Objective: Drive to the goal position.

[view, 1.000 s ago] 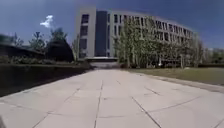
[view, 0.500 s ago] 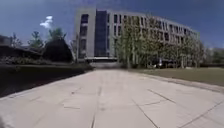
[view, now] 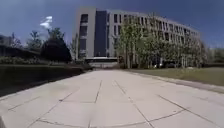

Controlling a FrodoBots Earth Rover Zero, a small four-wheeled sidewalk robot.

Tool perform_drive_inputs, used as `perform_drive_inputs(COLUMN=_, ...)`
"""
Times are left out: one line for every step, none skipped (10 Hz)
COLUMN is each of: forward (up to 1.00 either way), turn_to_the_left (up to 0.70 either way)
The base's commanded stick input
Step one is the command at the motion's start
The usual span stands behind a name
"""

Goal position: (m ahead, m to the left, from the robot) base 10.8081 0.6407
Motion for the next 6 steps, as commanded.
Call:
perform_drive_inputs(forward=1.0, turn_to_the_left=0.0)
perform_drive_inputs(forward=1.0, turn_to_the_left=0.0)
perform_drive_inputs(forward=1.0, turn_to_the_left=0.0)
perform_drive_inputs(forward=1.0, turn_to_the_left=0.0)
perform_drive_inputs(forward=1.0, turn_to_the_left=0.0)
perform_drive_inputs(forward=1.0, turn_to_the_left=0.0)
